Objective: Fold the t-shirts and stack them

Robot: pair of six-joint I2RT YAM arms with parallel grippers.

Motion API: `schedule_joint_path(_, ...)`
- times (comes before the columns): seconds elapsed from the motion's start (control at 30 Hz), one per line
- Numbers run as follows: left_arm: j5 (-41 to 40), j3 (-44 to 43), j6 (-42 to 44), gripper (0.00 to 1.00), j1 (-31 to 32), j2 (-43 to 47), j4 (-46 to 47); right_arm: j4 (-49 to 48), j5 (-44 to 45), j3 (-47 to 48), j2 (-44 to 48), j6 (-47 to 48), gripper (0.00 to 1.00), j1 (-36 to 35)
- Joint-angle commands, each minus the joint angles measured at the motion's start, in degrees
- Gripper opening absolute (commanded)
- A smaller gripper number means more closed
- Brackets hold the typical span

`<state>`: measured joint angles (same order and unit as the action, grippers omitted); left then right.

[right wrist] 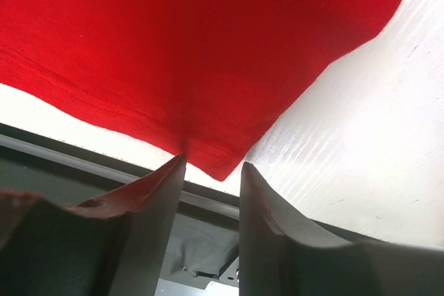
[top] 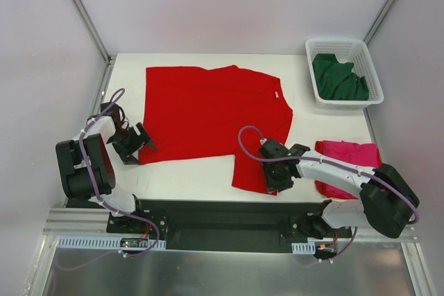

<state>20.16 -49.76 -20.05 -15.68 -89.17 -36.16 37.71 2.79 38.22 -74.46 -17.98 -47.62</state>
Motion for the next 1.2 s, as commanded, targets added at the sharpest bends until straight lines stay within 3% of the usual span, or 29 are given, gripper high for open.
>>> schedule_joint_path(0.0, 0.0, -1.7, 0.4, 0.81, 0.6, -1.0, -0.2, 0.1, -0.8, 0.5, -0.5, -0.7, 0.40, -0.7)
schedule_joint_path(0.07, -0.4, -1.9, 0.1, 0.81, 0.7, -1.4, -0.2, 0.2, -1.2, 0.5, -0.8, -0.7, 0.36, -0.8)
schedule_joint_path(0.2, -0.5, -2.4, -0.1, 0.69, 0.6, -1.5, -0.4, 1.0, -1.8, 1.0, -1.1, -0.5, 0.14, -0.8)
schedule_joint_path(0.23, -0.6, -2.4, -0.1, 0.44, 0.6, -1.3, -0.5, 1.1, -2.1, 1.4, -1.2, -0.2, 0.11, -1.0)
schedule_joint_path(0.3, -1.3, -2.8, -0.1, 0.25, 0.6, -0.7, -0.9, 1.8, -2.3, 1.8, -1.2, 0.0, 0.04, -0.9)
schedule_joint_path(0.33, -1.4, -3.1, 0.2, 0.11, 0.7, -0.5, -1.4, 2.1, -2.3, 1.9, -1.5, 0.3, 0.02, -0.9)
schedule_joint_path(0.4, -2.1, -3.7, 0.4, 0.00, 0.7, -0.3, -1.8, 2.9, -4.6, 2.6, -1.7, 0.5, 0.01, -1.1)
schedule_joint_path(1.17, -7.0, -7.3, 0.4, 0.00, 3.2, 3.3, -15.9, 16.9, -13.2, 11.4, 1.1, 4.8, 0.01, -3.4)
